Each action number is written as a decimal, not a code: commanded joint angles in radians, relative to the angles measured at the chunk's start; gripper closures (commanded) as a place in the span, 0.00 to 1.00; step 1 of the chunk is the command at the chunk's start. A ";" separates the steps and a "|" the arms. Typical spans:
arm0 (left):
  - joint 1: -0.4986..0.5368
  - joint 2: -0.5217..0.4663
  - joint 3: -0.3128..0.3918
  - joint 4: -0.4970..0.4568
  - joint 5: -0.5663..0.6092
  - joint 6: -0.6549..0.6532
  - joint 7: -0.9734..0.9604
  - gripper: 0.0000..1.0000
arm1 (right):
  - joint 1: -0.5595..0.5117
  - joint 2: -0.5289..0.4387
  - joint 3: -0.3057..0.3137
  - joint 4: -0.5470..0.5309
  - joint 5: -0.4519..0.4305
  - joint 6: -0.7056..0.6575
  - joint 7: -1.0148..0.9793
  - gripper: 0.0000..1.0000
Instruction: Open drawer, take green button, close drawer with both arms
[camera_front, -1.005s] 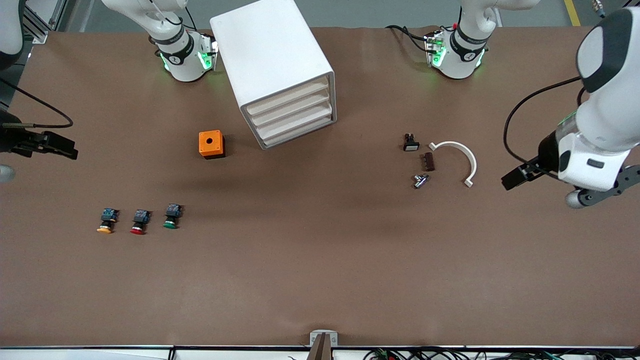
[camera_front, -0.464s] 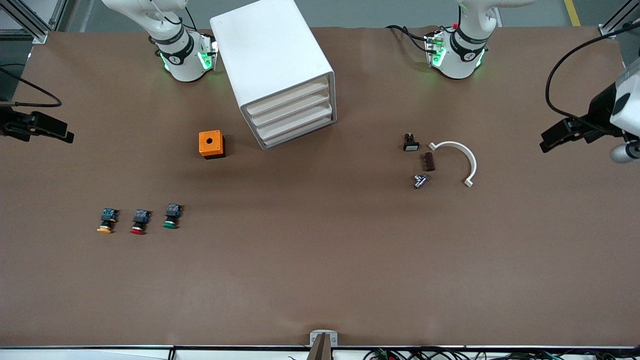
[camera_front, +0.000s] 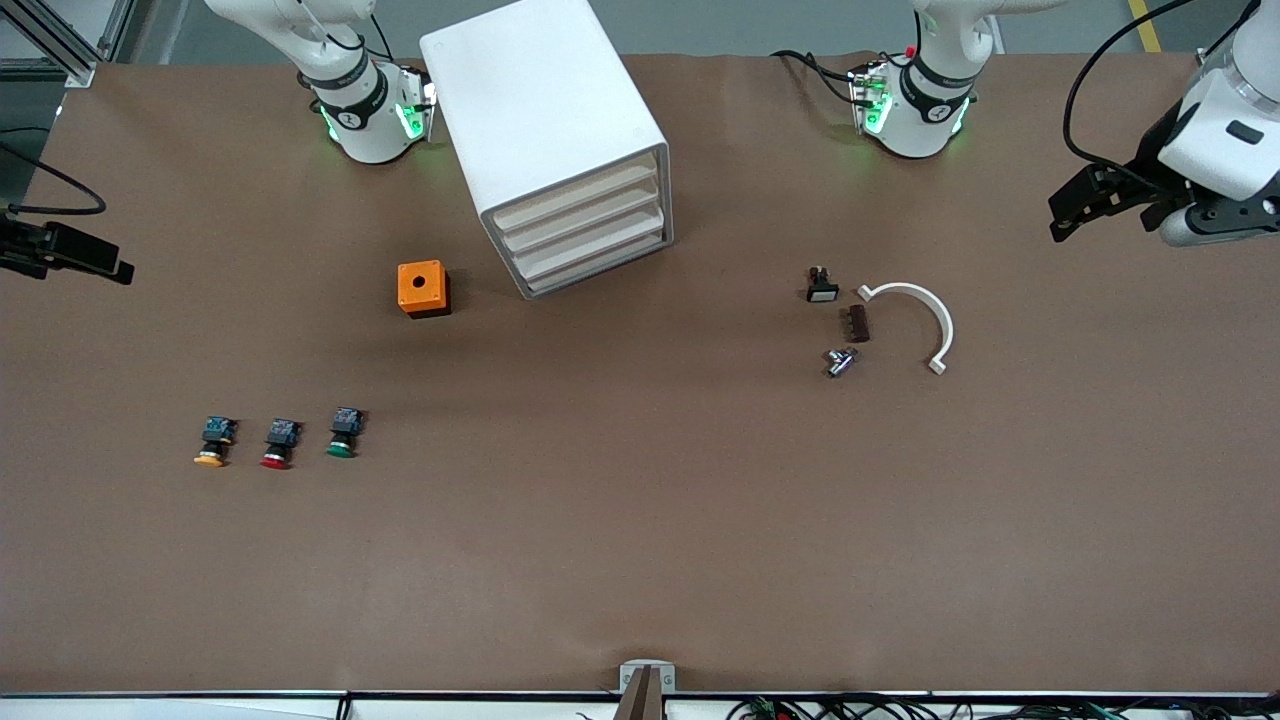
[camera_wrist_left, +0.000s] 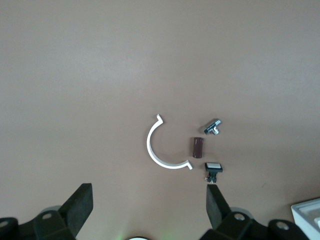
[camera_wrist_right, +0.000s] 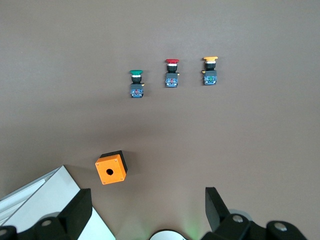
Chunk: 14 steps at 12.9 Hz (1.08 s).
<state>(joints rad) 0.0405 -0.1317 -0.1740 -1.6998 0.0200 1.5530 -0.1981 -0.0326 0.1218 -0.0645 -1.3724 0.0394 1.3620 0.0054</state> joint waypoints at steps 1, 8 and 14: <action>0.012 -0.020 -0.013 -0.021 0.009 -0.011 0.031 0.00 | -0.013 -0.051 0.011 -0.014 0.007 -0.006 -0.008 0.00; 0.021 -0.037 -0.012 -0.026 0.008 -0.019 0.054 0.00 | -0.020 -0.226 0.014 -0.269 -0.015 0.144 -0.013 0.00; 0.033 -0.026 0.001 0.012 0.008 -0.022 0.049 0.00 | -0.021 -0.231 0.018 -0.272 -0.015 0.160 -0.013 0.00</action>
<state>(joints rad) 0.0554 -0.1538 -0.1701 -1.7010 0.0200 1.5411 -0.1723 -0.0442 -0.0830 -0.0565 -1.6172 0.0348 1.5041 0.0034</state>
